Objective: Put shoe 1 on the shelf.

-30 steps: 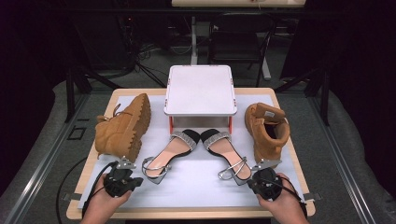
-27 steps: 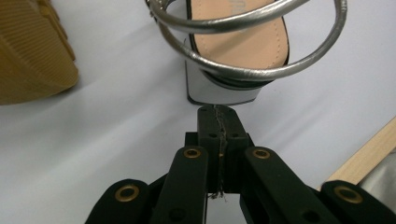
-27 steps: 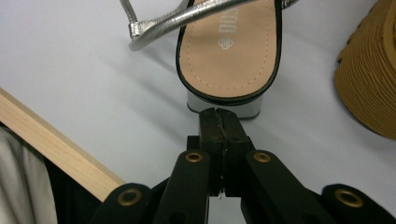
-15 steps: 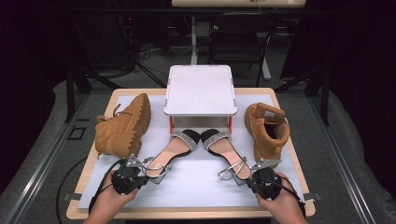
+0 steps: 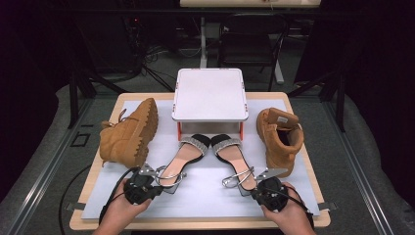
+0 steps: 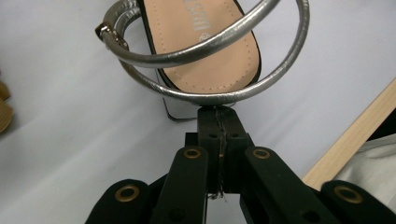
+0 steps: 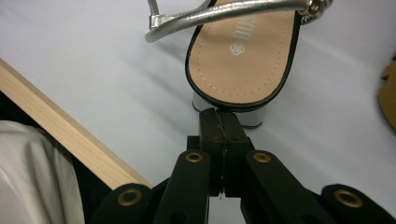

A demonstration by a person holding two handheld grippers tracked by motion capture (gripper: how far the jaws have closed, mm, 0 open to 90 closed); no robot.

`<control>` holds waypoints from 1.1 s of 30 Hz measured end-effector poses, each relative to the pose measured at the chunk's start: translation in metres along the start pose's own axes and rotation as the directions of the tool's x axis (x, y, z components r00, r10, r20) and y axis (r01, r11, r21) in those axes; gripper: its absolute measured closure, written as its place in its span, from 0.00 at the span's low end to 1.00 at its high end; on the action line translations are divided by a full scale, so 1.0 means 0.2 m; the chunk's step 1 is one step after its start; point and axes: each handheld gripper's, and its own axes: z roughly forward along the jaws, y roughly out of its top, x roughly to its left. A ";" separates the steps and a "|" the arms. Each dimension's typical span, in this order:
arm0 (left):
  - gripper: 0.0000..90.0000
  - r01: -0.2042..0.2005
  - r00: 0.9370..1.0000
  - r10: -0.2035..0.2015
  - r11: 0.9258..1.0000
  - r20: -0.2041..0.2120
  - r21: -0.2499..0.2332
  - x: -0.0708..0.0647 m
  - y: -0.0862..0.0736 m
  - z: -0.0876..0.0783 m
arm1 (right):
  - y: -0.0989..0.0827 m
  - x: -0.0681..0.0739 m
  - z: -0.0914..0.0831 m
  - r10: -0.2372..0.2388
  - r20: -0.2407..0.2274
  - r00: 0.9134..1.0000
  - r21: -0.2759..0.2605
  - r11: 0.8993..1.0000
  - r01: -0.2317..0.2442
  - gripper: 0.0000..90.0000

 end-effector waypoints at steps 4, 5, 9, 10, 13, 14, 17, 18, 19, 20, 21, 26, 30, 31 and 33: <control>1.00 -0.016 0.999 0.016 1.000 0.031 -0.009 -0.05 0.04 0.03 | 0.02 0.04 0.02 -0.024 -0.014 1.000 0.002 1.000 0.024 1.00; 1.00 -0.016 0.999 0.016 1.000 0.031 -0.009 -0.05 0.04 0.03 | 0.02 0.04 0.02 -0.024 -0.014 1.000 0.002 1.000 0.024 1.00; 0.99 -0.048 0.997 0.048 0.999 0.061 -0.001 -0.11 0.06 0.09 | 0.02 0.06 0.04 -0.023 -0.028 0.999 -0.005 1.000 0.023 0.94; 0.95 -0.048 0.997 0.048 0.999 0.061 -0.001 -0.11 0.06 0.09 | 0.02 0.06 0.04 -0.023 -0.028 0.999 -0.005 1.000 0.023 0.94; 0.78 -0.049 0.997 0.048 0.999 0.065 0.015 -0.11 0.05 0.10 | 0.01 0.05 0.03 -0.007 -0.066 0.998 -0.011 1.000 0.006 0.76; 0.76 -0.049 0.997 0.048 0.999 0.065 0.015 -0.11 0.05 0.10 | 0.01 0.05 0.03 -0.007 -0.066 0.998 -0.011 1.000 0.006 0.76; 0.69 -0.030 0.999 0.029 0.999 0.025 0.027 -0.08 -0.01 0.09 | -0.02 0.04 0.03 -0.053 0.014 0.999 -0.052 0.997 0.054 0.62; 0.66 -0.030 0.999 0.029 0.999 0.025 0.027 -0.08 -0.01 0.09 | -0.02 0.04 0.03 -0.053 0.014 0.999 -0.052 0.997 0.054 0.62; 0.63 0.000 1.000 0.000 1.000 0.008 0.010 -0.05 -0.03 0.08 | -0.04 0.02 0.04 -0.037 0.019 0.999 -0.058 0.998 0.038 0.58; 0.60 0.000 1.000 0.000 1.000 0.008 0.010 -0.05 -0.03 0.08 | -0.04 0.02 0.04 -0.037 0.019 0.999 -0.058 0.998 0.038 0.58; 0.56 0.018 1.000 -0.018 1.000 0.012 -0.014 -0.02 -0.04 0.08 | -0.05 0.00 0.05 -0.031 0.013 0.999 -0.066 0.997 0.032 0.55; 0.49 0.004 1.000 -0.003 0.999 0.022 -0.051 -0.02 -0.01 0.09 | -0.05 -0.01 0.08 -0.026 0.016 1.000 -0.093 0.995 0.028 0.51; 0.44 -0.040 0.999 0.042 0.997 0.029 -0.073 -0.04 0.04 0.13 | -0.02 -0.01 0.11 -0.039 0.004 0.999 -0.092 0.995 0.040 0.48; 0.44 -0.052 0.998 0.054 0.996 0.027 -0.071 -0.04 0.05 0.14 | -0.01 -0.01 0.12 -0.052 0.007 0.999 -0.093 0.994 0.052 0.47; 0.44 -0.059 0.998 0.061 0.996 0.029 -0.068 -0.06 0.08 0.17 | 0.00 -0.01 0.15 -0.067 0.008 0.998 -0.096 0.993 0.067 0.46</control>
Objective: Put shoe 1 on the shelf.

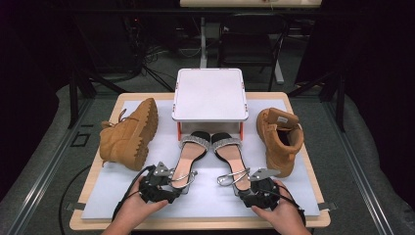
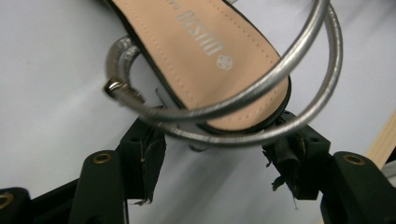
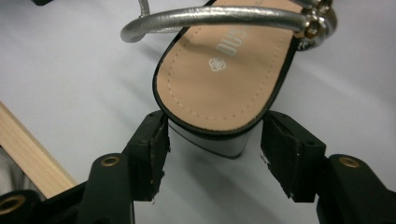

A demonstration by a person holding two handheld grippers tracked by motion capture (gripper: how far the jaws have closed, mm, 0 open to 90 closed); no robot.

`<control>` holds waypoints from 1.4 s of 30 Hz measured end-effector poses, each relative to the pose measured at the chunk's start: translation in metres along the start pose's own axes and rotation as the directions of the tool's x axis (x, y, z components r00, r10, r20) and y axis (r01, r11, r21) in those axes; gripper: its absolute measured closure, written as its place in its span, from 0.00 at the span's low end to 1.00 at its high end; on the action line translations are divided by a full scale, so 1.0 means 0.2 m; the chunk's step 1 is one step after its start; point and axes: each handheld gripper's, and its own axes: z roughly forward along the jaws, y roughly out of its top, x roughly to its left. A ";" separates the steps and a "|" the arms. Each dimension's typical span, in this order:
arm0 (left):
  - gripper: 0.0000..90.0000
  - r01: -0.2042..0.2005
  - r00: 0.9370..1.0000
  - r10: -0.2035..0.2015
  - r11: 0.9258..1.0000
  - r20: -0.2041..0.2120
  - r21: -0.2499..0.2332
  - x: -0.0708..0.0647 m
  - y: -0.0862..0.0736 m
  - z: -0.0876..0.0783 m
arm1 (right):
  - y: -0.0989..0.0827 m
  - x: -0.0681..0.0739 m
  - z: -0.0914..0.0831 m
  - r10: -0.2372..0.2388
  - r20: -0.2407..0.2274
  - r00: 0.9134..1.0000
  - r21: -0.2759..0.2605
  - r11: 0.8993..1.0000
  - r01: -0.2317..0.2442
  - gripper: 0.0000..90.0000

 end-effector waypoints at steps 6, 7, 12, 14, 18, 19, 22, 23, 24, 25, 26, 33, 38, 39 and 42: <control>0.44 0.004 1.000 -0.004 1.000 -0.012 0.013 -0.02 0.03 0.02 | 0.02 0.01 0.01 0.030 0.013 0.999 0.023 0.999 -0.030 0.46; 0.44 0.004 1.000 -0.004 1.000 -0.012 0.013 -0.02 0.03 0.02 | 0.02 0.02 0.01 0.037 0.014 0.999 0.018 0.999 -0.037 0.46; 0.44 0.016 1.000 -0.016 1.000 -0.024 0.005 -0.03 0.05 0.04 | 0.03 0.03 0.02 0.052 0.018 0.998 0.017 0.998 -0.052 0.46; 0.44 0.021 0.999 -0.021 1.000 -0.024 0.007 -0.04 0.06 0.04 | 0.05 0.04 0.03 0.058 0.024 0.998 0.019 0.998 -0.059 0.46; 0.44 0.048 0.998 -0.048 0.999 -0.037 0.008 -0.04 0.09 0.06 | 0.07 0.04 0.04 0.071 0.035 0.997 0.022 0.997 -0.072 0.46; 0.44 0.048 0.998 -0.048 0.999 -0.037 0.008 -0.04 0.09 0.06 | 0.07 0.04 0.04 0.071 0.035 0.997 0.022 0.997 -0.072 0.46; 0.44 0.060 0.997 -0.060 0.998 -0.045 0.005 -0.05 0.11 0.08 | 0.09 0.04 0.06 0.080 0.035 0.996 0.016 0.997 -0.080 0.46; 0.44 0.062 0.997 -0.061 0.998 -0.049 0.007 -0.05 0.12 0.08 | 0.09 0.05 0.06 0.081 0.044 0.996 0.014 0.997 -0.082 0.46; 0.44 0.071 0.996 -0.070 0.997 -0.054 0.003 -0.05 0.12 0.09 | 0.11 0.05 0.08 0.092 0.042 0.995 0.008 0.996 -0.092 0.46; 0.44 0.071 0.996 -0.071 0.997 -0.054 0.000 -0.05 0.13 0.09 | 0.11 0.05 0.08 0.092 0.042 0.995 0.008 0.996 -0.092 0.46; 0.44 0.079 0.995 -0.079 0.997 -0.058 -0.008 -0.04 0.14 0.10 | 0.12 0.05 0.09 0.107 0.046 0.993 0.002 0.994 -0.107 0.46; 0.44 0.092 0.994 -0.094 0.995 -0.062 -0.033 -0.04 0.14 0.11 | 0.16 0.02 0.12 0.159 0.021 0.987 -0.016 0.987 -0.159 0.46; 0.50 0.095 0.994 -0.098 0.994 -0.051 -0.055 -0.04 0.11 0.08 | 0.13 0.02 0.09 0.173 -0.002 0.985 -0.039 0.984 -0.173 0.53; 0.50 0.093 0.994 -0.097 0.994 -0.050 -0.062 -0.04 0.10 0.06 | 0.13 0.02 0.09 0.173 -0.002 0.985 -0.039 0.984 -0.173 0.53; 0.52 0.100 0.994 -0.103 0.992 -0.036 -0.073 -0.05 0.08 0.02 | 0.12 0.03 0.04 0.178 0.004 0.984 -0.036 0.983 -0.178 0.61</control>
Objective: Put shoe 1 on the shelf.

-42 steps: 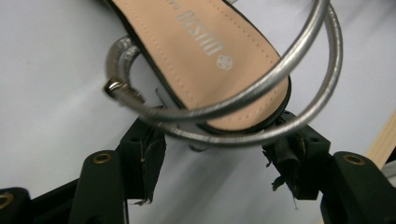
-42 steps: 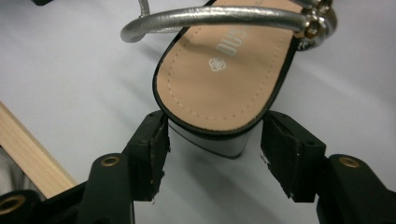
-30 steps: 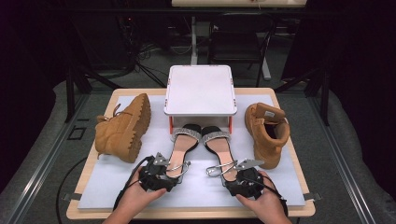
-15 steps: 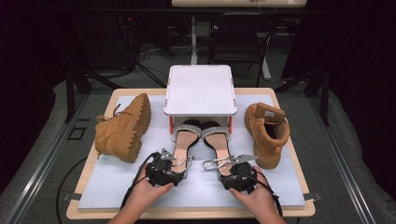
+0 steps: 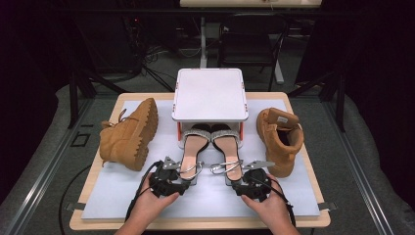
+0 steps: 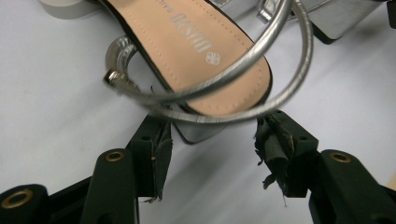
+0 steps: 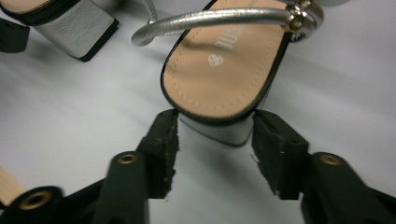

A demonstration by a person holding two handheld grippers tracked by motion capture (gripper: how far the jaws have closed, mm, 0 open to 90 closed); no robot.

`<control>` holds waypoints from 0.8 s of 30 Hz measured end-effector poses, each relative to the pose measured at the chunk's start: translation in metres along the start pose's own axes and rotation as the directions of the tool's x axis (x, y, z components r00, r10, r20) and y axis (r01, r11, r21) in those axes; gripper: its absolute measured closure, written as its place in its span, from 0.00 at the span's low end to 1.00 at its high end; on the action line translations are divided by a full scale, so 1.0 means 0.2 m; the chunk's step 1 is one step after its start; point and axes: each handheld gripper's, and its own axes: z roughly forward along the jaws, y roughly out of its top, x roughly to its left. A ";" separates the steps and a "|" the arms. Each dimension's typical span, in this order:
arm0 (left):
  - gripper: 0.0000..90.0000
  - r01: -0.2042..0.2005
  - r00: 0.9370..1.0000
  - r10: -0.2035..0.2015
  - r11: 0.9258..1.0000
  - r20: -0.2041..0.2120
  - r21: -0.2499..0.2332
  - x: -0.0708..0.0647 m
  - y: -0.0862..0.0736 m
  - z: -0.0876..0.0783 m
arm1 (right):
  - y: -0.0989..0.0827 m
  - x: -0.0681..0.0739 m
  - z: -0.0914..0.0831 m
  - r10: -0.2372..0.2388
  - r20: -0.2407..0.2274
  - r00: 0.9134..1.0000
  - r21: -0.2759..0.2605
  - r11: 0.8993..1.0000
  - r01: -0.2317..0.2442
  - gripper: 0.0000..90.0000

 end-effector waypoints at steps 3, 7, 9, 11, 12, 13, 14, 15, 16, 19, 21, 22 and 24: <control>0.60 0.024 0.999 -0.024 1.000 0.030 -0.001 0.00 -0.02 -0.04 | -0.02 0.01 -0.04 0.011 -0.005 1.000 0.001 1.000 -0.011 0.72; 0.82 0.023 0.999 -0.024 1.000 0.041 0.006 0.00 -0.02 -0.06 | -0.04 0.04 -0.07 0.018 -0.015 1.000 0.020 1.000 -0.017 0.86; 0.86 0.026 0.999 -0.026 1.000 0.048 0.009 -0.01 -0.02 -0.05 | -0.03 0.04 -0.06 0.017 -0.021 1.000 0.031 0.999 -0.016 0.93; 0.97 0.021 0.998 -0.022 1.000 0.057 0.021 -0.01 -0.01 -0.04 | -0.02 0.05 -0.04 0.007 -0.016 1.000 0.048 0.999 -0.007 0.97; 0.99 0.015 0.998 -0.017 1.000 0.054 0.026 -0.02 0.00 -0.03 | -0.02 0.05 -0.03 0.010 -0.013 1.000 0.047 0.999 -0.010 0.99; 1.00 0.009 0.999 -0.011 0.999 0.049 0.034 -0.02 0.00 -0.02 | -0.01 0.05 -0.02 0.011 -0.008 1.000 0.048 0.999 -0.010 1.00; 1.00 0.006 0.998 -0.009 0.999 0.059 0.045 -0.02 0.01 -0.01 | -0.01 0.05 -0.02 0.011 -0.007 1.000 0.049 0.999 -0.011 1.00; 1.00 0.006 0.998 -0.009 0.999 0.059 0.045 -0.02 0.01 -0.01 | 0.00 0.04 -0.02 0.013 -0.004 1.000 0.049 0.999 -0.013 1.00; 1.00 0.006 0.998 -0.009 0.999 0.061 0.050 -0.03 0.02 -0.01 | 0.00 0.04 -0.02 0.013 -0.004 1.000 0.044 0.999 -0.013 1.00; 1.00 0.000 0.998 -0.003 0.999 0.059 0.053 -0.04 0.03 0.00 | 0.01 0.03 -0.02 0.023 -0.020 1.000 0.047 0.999 -0.022 1.00; 1.00 0.002 0.998 -0.005 0.998 0.062 0.057 -0.04 0.03 -0.01 | 0.01 0.03 -0.03 0.025 -0.024 0.999 0.051 0.998 -0.024 1.00; 1.00 0.002 0.998 -0.006 0.998 0.059 0.057 -0.04 0.03 0.00 | 0.02 0.03 -0.02 0.026 -0.025 0.999 0.051 0.998 -0.025 1.00; 1.00 0.004 0.998 -0.007 0.998 0.056 0.056 -0.04 0.03 0.00 | 0.02 0.04 -0.02 0.027 -0.023 0.999 0.049 0.998 -0.026 1.00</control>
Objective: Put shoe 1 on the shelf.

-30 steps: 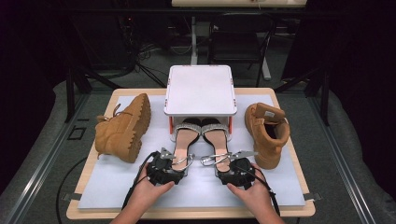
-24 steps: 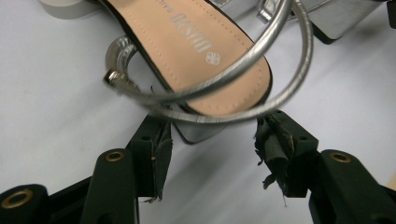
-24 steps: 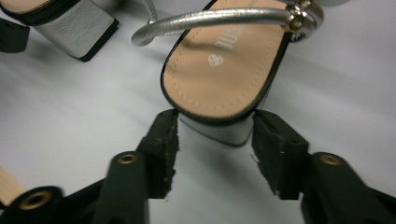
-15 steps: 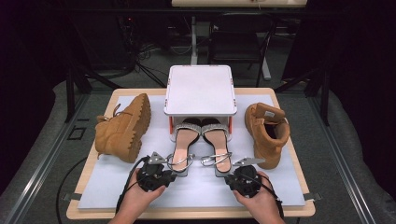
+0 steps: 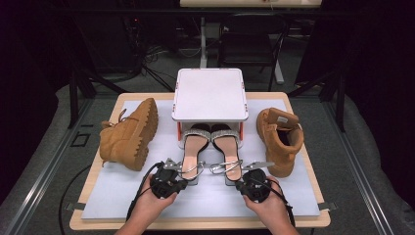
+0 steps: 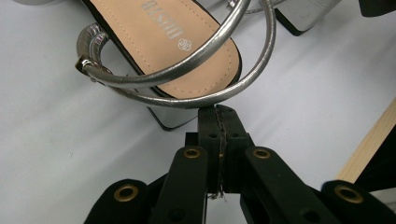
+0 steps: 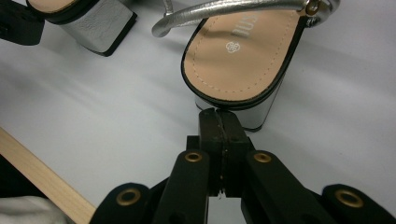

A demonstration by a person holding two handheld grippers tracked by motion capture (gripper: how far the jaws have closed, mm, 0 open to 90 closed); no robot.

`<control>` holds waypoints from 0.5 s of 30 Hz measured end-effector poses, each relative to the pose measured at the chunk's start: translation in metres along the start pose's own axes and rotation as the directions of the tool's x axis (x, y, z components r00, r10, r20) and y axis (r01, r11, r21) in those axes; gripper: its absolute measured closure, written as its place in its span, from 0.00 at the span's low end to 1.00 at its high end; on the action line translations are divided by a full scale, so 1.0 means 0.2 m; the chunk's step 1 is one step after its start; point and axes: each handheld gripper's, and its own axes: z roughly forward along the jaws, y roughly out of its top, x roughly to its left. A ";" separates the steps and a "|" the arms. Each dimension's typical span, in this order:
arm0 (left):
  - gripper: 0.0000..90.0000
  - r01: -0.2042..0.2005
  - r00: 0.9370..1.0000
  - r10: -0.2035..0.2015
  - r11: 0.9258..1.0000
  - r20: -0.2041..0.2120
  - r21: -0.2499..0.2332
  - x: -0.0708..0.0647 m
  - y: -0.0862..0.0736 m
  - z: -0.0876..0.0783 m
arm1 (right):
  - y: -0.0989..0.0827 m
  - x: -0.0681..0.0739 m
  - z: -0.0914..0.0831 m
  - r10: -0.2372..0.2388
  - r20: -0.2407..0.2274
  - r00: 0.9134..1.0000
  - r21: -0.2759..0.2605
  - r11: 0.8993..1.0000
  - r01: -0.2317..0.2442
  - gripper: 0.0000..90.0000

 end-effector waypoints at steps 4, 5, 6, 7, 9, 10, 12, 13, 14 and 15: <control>1.00 -0.003 1.000 0.003 1.000 0.003 0.001 -0.01 0.01 0.00 | 0.02 -0.01 -0.03 0.008 0.009 1.000 -0.026 1.000 -0.008 1.00; 1.00 -0.003 1.000 0.003 1.000 0.003 0.001 -0.01 0.01 0.00 | 0.02 -0.01 -0.03 0.008 0.009 1.000 -0.026 1.000 -0.008 1.00; 1.00 -0.006 1.000 0.006 1.000 0.002 -0.010 -0.01 0.02 -0.01 | 0.03 -0.01 -0.04 0.012 0.008 1.000 -0.036 0.999 -0.011 1.00; 1.00 -0.006 1.000 0.006 1.000 0.002 -0.010 -0.01 0.02 -0.01 | 0.03 -0.01 -0.04 0.012 0.008 1.000 -0.036 0.999 -0.011 1.00; 1.00 -0.008 1.000 0.008 1.000 -0.005 -0.020 -0.02 0.03 -0.02 | 0.05 -0.01 -0.05 0.006 0.010 1.000 -0.036 0.999 -0.006 1.00; 1.00 -0.014 1.000 0.013 1.000 -0.006 -0.017 -0.02 0.04 -0.02 | 0.06 -0.02 -0.05 0.005 0.013 1.000 -0.036 0.999 -0.004 1.00; 1.00 -0.013 1.000 0.013 1.000 -0.008 -0.021 -0.02 0.06 -0.03 | 0.07 -0.02 -0.05 0.006 0.018 1.000 -0.039 0.999 -0.005 1.00; 1.00 -0.017 1.000 0.017 1.000 -0.016 -0.024 -0.01 0.07 -0.03 | 0.07 -0.02 -0.05 0.005 0.016 1.000 -0.040 0.999 -0.005 1.00; 1.00 -0.013 1.000 0.013 1.000 -0.022 -0.027 -0.01 0.09 -0.03 | 0.09 -0.02 -0.05 0.007 0.016 1.000 -0.044 0.999 -0.006 1.00; 1.00 -0.013 1.000 0.013 1.000 -0.022 -0.027 -0.01 0.09 -0.03 | 0.09 -0.02 -0.05 0.007 0.016 1.000 -0.044 0.999 -0.006 1.00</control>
